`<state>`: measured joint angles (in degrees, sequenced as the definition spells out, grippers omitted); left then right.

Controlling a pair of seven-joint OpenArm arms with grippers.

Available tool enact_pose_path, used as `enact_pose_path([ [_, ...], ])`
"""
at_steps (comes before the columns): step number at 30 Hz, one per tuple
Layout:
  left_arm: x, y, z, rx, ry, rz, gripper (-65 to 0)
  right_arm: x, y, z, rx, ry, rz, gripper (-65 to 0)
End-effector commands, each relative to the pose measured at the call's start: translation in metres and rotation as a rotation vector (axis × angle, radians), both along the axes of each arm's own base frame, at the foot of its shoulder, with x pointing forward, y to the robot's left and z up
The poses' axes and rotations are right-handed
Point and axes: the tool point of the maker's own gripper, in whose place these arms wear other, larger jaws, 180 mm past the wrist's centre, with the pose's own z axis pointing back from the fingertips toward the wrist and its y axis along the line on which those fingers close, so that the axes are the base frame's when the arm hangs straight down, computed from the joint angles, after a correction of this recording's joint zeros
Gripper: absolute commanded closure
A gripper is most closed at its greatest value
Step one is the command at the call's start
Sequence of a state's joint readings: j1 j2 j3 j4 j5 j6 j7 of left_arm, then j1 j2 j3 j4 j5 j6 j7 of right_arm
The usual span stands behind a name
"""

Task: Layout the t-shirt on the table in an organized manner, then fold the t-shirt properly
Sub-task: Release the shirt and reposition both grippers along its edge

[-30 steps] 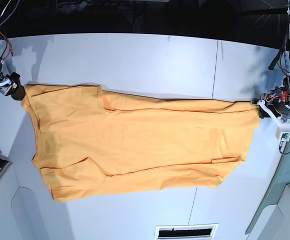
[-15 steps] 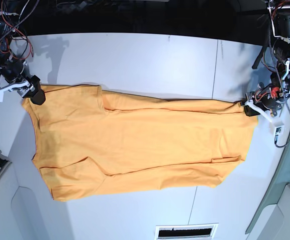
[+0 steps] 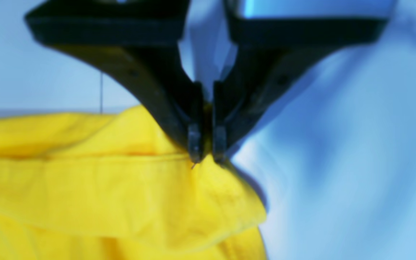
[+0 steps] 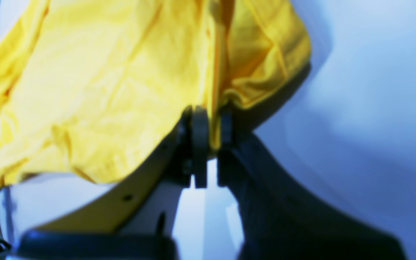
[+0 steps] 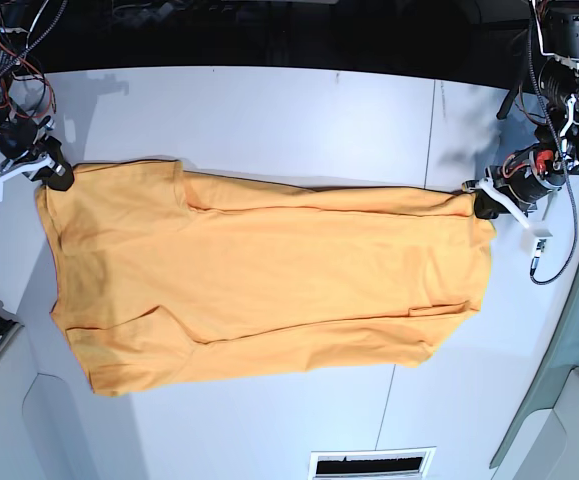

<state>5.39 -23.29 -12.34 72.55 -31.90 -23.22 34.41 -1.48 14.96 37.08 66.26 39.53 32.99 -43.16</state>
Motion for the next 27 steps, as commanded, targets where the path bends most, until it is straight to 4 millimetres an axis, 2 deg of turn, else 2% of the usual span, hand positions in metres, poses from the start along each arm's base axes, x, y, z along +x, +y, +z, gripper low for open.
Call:
enact_pose_path([
  [1, -0.007, 0.009, 0.003, 0.033, 0.008, -0.021, 0.0, 0.002, -0.013, 0.012, -0.022, -0.032, 0.0, 0.0],
  [7, -0.052, 0.001, 0.009, 0.072, 0.031, -0.115, 0.0, -0.025, -0.029, 0.017, -0.074, -0.005, 0.023, 0.0],
  [10, -0.065, -0.007, 0.015, 0.081, 0.029, -0.148, 0.0, -0.038, -0.036, 0.019, -0.107, 0.014, 0.039, 0.0],
  [16, -0.071, -0.01, 0.016, 0.083, 0.03, -0.157, 0.0, -0.054, -0.046, 0.023, -0.143, 0.037, 0.057, 0.0],
  [22, -0.076, -0.011, 0.013, 0.083, 0.059, -0.173, 0.0, -0.056, -0.047, 0.022, -0.145, 0.043, 0.056, 0.0],
  [26, -0.08, -0.012, 0.01, 0.083, 0.083, -0.187, -17.8, -0.056, -0.048, 0.022, -0.146, 0.043, 0.056, -0.2],
  [27, -0.08, -0.012, 0.01, 0.082, 0.083, -0.187, -20.8, -0.056, -0.048, 0.022, -0.146, 0.043, 0.056, -6.3],
])
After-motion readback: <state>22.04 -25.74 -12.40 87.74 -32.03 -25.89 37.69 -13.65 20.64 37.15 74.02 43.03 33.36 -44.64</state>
